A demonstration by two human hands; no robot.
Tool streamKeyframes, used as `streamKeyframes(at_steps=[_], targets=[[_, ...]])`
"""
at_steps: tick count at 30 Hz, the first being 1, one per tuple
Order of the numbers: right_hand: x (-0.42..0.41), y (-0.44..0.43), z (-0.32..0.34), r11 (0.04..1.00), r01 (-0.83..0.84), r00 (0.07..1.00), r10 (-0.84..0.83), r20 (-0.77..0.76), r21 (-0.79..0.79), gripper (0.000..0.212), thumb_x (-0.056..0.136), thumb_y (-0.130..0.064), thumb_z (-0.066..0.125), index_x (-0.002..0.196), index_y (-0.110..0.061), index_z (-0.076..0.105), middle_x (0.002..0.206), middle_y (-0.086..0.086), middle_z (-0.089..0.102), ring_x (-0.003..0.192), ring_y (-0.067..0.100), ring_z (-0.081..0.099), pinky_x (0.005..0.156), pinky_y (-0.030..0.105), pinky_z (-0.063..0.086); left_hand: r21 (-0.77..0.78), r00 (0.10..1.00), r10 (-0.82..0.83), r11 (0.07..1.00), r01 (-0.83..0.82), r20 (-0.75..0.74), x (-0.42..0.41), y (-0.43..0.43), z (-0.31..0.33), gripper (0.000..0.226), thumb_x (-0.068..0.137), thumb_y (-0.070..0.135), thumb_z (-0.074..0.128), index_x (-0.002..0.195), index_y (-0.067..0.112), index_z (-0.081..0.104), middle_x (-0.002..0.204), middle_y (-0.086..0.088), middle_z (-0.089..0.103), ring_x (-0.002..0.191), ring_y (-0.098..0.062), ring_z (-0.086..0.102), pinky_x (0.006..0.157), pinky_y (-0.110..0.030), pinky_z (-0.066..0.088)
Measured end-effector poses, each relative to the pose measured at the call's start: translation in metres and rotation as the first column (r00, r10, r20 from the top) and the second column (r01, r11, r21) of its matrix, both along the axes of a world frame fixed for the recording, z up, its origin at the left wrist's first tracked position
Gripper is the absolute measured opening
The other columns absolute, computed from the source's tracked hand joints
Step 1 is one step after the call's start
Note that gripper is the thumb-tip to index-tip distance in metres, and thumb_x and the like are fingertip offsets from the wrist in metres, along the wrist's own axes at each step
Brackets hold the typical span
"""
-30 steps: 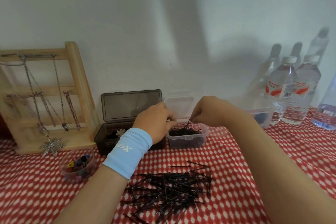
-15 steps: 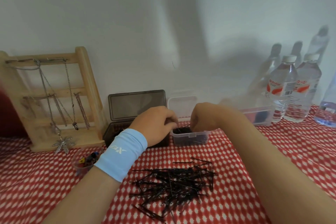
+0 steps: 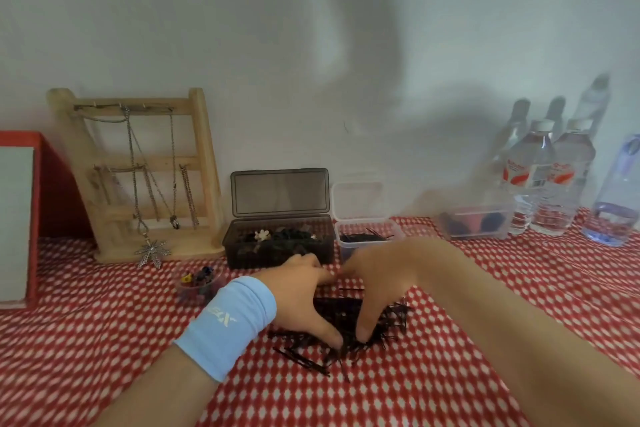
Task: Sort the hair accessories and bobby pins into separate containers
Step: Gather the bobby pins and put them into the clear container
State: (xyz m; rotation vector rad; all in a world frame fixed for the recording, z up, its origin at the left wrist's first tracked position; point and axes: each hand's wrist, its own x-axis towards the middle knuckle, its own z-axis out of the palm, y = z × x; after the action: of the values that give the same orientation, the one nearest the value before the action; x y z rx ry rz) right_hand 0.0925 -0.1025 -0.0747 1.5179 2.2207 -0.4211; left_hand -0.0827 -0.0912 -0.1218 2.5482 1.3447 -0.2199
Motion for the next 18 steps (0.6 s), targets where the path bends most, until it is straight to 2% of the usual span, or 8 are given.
streamKeyframes(at_steps=[2, 3, 5, 8, 11, 12, 14, 18], targets=[[-0.001, -0.009, -0.014, 0.999, 0.019, 1.0, -0.02, 0.01, 0.042, 0.111, 0.06, -0.069, 0.083, 0.154, -0.035, 0.034, 0.151, -0.003, 0.039, 0.139, 0.025, 0.039, 0.113, 0.045, 0.037, 0.039, 0.993, 0.001, 0.999, -0.006, 0.12, 0.001, -0.001, -0.002, 0.079, 0.07, 0.065, 0.073, 0.137, 0.031, 0.05, 0.119, 0.01, 0.045, 0.117, -0.013, 0.048, 0.099, -0.032, 0.046], [-0.002, -0.011, -0.019, 0.997, 0.024, 1.0, -0.023, -0.019, 0.078, 0.109, 0.061, -0.069, 0.083, 0.152, -0.034, 0.036, 0.148, -0.002, 0.041, 0.135, 0.025, 0.043, 0.11, 0.044, 0.041, 0.051, 0.987, -0.005, 0.999, -0.003, 0.161, 0.001, -0.002, -0.002, 0.067, 0.074, 0.06, 0.073, 0.132, 0.03, 0.056, 0.112, 0.011, 0.048, 0.11, -0.013, 0.052, 0.094, -0.028, 0.046], [-0.002, -0.013, -0.024, 0.991, 0.037, 0.995, -0.025, -0.094, 0.128, 0.089, 0.068, -0.062, 0.083, 0.144, -0.029, 0.05, 0.134, -0.003, 0.055, 0.121, 0.022, 0.055, 0.101, 0.037, 0.049, 0.06, 0.982, -0.015, 0.998, 0.004, 0.188, 0.0, -0.003, 0.0, 0.052, 0.081, 0.053, 0.071, 0.125, 0.027, 0.062, 0.107, 0.01, 0.052, 0.1, -0.012, 0.055, 0.087, -0.025, 0.046], [-0.003, -0.016, -0.023, 0.982, 0.047, 0.992, -0.024, -0.126, 0.185, 0.064, 0.076, -0.054, 0.08, 0.13, -0.025, 0.064, 0.118, -0.005, 0.067, 0.103, 0.019, 0.064, 0.093, 0.036, 0.055, -0.003, 0.977, 0.017, 1.0, -0.017, 0.211, -0.006, -0.006, 0.003, 0.056, 0.078, 0.062, 0.068, 0.12, 0.025, 0.065, 0.108, 0.008, 0.056, 0.099, -0.013, 0.058, 0.091, -0.031, 0.05], [-0.004, -0.022, -0.022, 0.986, 0.029, 0.988, -0.004, -0.152, 0.162, 0.061, 0.079, -0.054, 0.078, 0.131, -0.025, 0.064, 0.118, -0.005, 0.067, 0.103, 0.018, 0.063, 0.093, 0.034, 0.054, -0.017, 0.992, 0.015, 1.0, -0.013, 0.127, -0.011, -0.01, 0.004, 0.078, 0.064, 0.071, 0.073, 0.129, 0.03, 0.056, 0.114, 0.013, 0.048, 0.106, -0.01, 0.053, 0.096, -0.031, 0.049], [-0.004, -0.024, -0.022, 0.988, 0.015, 0.989, 0.008, -0.147, 0.155, 0.061, 0.079, -0.052, 0.078, 0.132, -0.025, 0.063, 0.119, -0.005, 0.066, 0.105, 0.018, 0.062, 0.093, 0.032, 0.053, 0.017, 0.994, -0.001, 1.0, -0.001, 0.113, -0.011, -0.01, 0.002, 0.075, 0.066, 0.067, 0.074, 0.128, 0.03, 0.056, 0.115, 0.012, 0.048, 0.106, -0.01, 0.053, 0.095, -0.031, 0.049], [-0.005, -0.026, -0.024, 0.984, 0.006, 0.989, 0.021, -0.144, 0.18, 0.057, 0.081, -0.047, 0.078, 0.131, -0.024, 0.064, 0.118, -0.004, 0.066, 0.104, 0.017, 0.063, 0.092, 0.031, 0.053, 0.057, 0.985, -0.012, 0.998, 0.002, 0.174, -0.012, -0.009, -0.001, 0.059, 0.072, 0.054, 0.077, 0.123, 0.028, 0.063, 0.112, 0.011, 0.053, 0.102, -0.01, 0.056, 0.092, -0.029, 0.051], [-0.009, -0.024, -0.031, 0.969, 0.036, 0.986, 0.006, -0.167, 0.244, 0.039, 0.088, -0.036, 0.074, 0.125, -0.022, 0.07, 0.113, -0.002, 0.071, 0.096, 0.018, 0.065, 0.091, 0.034, 0.056, 0.035, 0.95, -0.003, 0.999, -0.008, 0.313, -0.016, -0.004, -0.002, 0.038, 0.077, 0.042, 0.078, 0.113, 0.031, 0.071, 0.107, 0.015, 0.065, 0.097, -0.004, 0.061, 0.092, -0.027, 0.052]])
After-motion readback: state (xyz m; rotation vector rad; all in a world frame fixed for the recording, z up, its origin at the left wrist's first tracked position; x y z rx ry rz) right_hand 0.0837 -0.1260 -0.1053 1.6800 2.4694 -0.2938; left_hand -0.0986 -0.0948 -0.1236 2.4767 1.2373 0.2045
